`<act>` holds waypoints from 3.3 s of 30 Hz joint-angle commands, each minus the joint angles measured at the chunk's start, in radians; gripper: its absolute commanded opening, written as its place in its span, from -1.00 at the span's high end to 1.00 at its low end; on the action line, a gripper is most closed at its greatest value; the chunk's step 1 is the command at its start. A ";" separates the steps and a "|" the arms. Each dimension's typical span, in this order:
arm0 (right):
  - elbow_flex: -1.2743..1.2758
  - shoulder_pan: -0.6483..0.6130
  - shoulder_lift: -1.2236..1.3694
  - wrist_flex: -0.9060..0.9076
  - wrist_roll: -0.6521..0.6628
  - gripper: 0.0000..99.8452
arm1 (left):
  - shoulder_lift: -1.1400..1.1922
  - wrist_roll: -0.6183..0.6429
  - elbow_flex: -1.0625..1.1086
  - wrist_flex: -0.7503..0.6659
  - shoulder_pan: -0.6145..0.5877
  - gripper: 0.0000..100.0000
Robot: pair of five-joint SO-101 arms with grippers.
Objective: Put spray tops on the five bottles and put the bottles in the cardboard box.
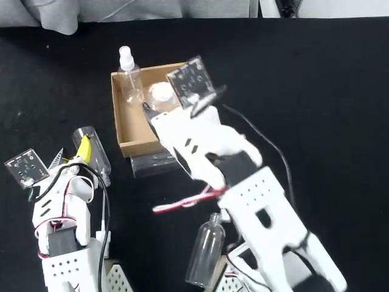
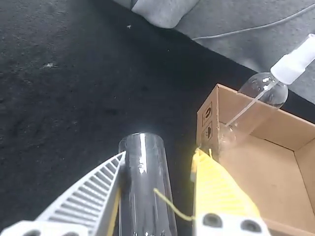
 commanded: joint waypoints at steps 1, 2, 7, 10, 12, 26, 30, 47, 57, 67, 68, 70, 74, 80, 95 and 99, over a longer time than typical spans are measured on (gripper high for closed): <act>-0.127 -0.015 0.074 -0.005 0.003 0.79 | -0.008 -0.003 0.025 0.000 -0.007 0.60; -0.147 -0.015 0.104 -0.003 0.003 0.79 | -0.008 -0.003 0.025 0.000 -0.007 0.60; -0.226 -0.017 0.228 0.002 0.000 0.79 | -0.008 -0.005 0.025 0.000 -0.007 0.60; -0.265 -0.017 0.286 -0.005 -0.041 0.79 | -0.008 -0.005 0.025 0.000 -0.007 0.60; -0.289 -0.017 0.323 -0.005 -0.054 0.79 | -0.008 -0.005 0.025 0.000 -0.007 0.60; -0.463 -0.058 0.575 -0.008 -0.054 0.79 | -0.008 -0.005 0.025 0.000 -0.007 0.60; -0.521 -0.060 0.644 -0.008 -0.055 0.79 | -0.008 -0.005 0.025 0.000 -0.007 0.60; -0.673 -0.060 0.908 -0.083 -0.152 0.79 | -0.008 -0.006 0.025 0.000 -0.008 0.60; -0.760 -0.060 1.035 -0.083 -0.152 0.79 | -0.008 -0.006 0.025 0.000 -0.008 0.60; -0.796 -0.061 1.092 -0.077 -0.152 0.79 | -0.008 -0.006 0.025 0.000 -0.008 0.60; -0.794 -0.061 1.092 -0.077 -0.152 0.79 | -0.008 -0.006 0.025 0.000 -0.008 0.60; -0.791 -0.061 1.092 -0.077 -0.152 0.79 | -0.008 -0.006 0.025 0.000 -0.008 0.60; -0.789 -0.061 1.090 -0.075 -0.152 0.79 | -0.008 -0.006 0.025 0.000 -0.008 0.60; -0.797 -0.072 1.090 -0.015 -0.152 0.60 | -0.008 -0.006 0.025 0.000 -0.008 0.60; -0.796 -0.078 1.089 0.003 -0.146 0.41 | -0.008 -0.006 0.025 0.000 -0.008 0.60; -0.792 -0.078 1.086 0.003 -0.146 0.41 | -0.008 -0.006 0.025 0.000 -0.008 0.60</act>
